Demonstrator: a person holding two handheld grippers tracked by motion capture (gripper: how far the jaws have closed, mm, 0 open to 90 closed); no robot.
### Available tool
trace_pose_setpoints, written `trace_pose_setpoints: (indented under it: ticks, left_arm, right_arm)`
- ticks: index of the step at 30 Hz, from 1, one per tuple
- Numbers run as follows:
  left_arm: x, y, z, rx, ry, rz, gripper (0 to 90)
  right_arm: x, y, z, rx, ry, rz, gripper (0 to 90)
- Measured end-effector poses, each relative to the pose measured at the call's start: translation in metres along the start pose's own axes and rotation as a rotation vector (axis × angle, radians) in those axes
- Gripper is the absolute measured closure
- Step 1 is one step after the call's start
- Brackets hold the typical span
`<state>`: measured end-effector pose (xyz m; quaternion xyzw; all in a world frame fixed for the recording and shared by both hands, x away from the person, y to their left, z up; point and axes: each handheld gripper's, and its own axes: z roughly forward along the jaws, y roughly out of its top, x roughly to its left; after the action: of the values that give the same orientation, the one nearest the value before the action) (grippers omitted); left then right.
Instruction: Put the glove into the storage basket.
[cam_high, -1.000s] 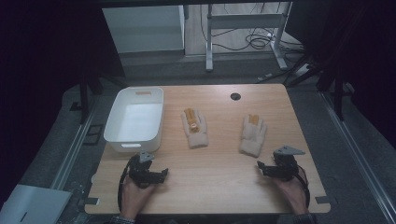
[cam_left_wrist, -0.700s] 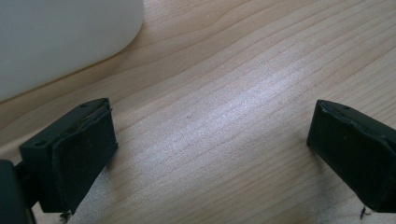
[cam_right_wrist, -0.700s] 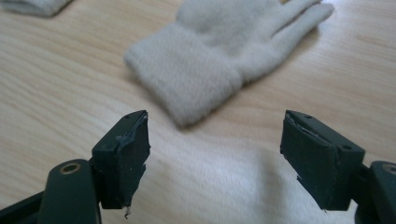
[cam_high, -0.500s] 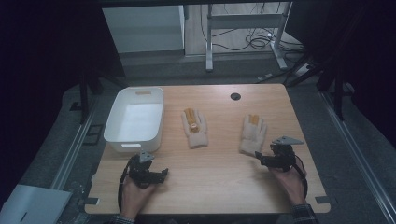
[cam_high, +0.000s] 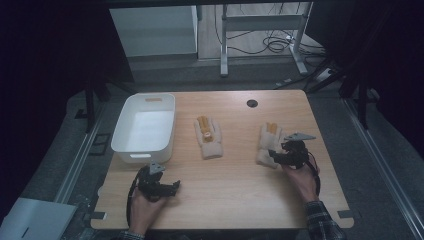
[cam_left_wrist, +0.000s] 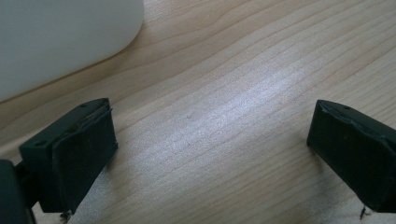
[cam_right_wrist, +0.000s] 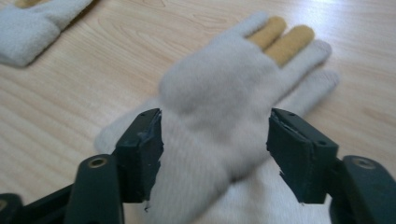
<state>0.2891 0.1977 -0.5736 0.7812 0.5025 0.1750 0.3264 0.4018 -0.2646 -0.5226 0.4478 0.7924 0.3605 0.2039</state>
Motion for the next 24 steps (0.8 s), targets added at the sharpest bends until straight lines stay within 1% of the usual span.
trace_pose_setpoints:
  ticks: [4, 6, 8, 10, 11, 12, 15, 17, 19, 20, 21, 24]
  left_arm:
    - [0.0, 0.0, 0.0, 0.0, 0.0, 0.0, 1.4]
    - [0.0, 0.0, 0.0, 0.001, 0.0, 0.003, 1.4]
    - [0.0, 0.0, 0.0, 0.001, 0.0, 0.004, 1.4]
    - [0.0, 0.0, 0.0, 0.001, 0.0, 0.004, 1.4]
    - [0.0, 0.0, 0.0, 0.001, 0.0, 0.005, 1.4]
    - [0.0, 0.0, 0.0, 0.001, 0.0, 0.005, 1.4]
    - [0.0, 0.0, 0.0, 0.004, 0.0, 0.007, 1.4]
    - [0.0, 0.0, 0.0, 0.003, 0.0, 0.006, 1.4]
    - [0.001, 0.0, 0.0, 0.006, 0.0, 0.01, 1.4]
    - [0.001, 0.0, 0.0, 0.006, -0.001, 0.01, 1.4]
    - [0.001, 0.0, 0.0, 0.006, 0.0, 0.01, 1.4]
    - [0.001, 0.0, 0.0, 0.006, 0.0, 0.01, 1.4]
  right_arm:
    - [-0.002, 0.01, 0.011, 0.006, -0.011, -0.014, 43.5]
    - [-0.005, 0.014, 0.016, 0.007, -0.021, -0.017, 44.6]
    - [-0.008, 0.017, 0.021, 0.012, -0.022, -0.009, 44.7]
    - [-0.009, 0.019, 0.024, 0.011, -0.025, -0.007, 43.9]
    - [-0.012, 0.021, 0.029, 0.007, -0.025, -0.002, 40.5]
    - [-0.012, 0.022, 0.031, 0.004, -0.022, 0.003, 39.8]
    - [-0.012, 0.025, 0.036, 0.003, -0.015, -0.009, 34.4]
    - [-0.012, 0.026, 0.04, 0.016, -0.003, -0.015, 32.2]
    - [-0.011, 0.028, 0.042, 0.008, 0.023, -0.019, 32.2]
    - [-0.009, 0.029, 0.043, 0.008, 0.016, -0.03, 31.8]
    - [-0.009, 0.03, 0.044, 0.011, 0.022, -0.037, 31.3]
    - [-0.008, 0.031, 0.046, 0.003, 0.053, -0.034, 29.2]
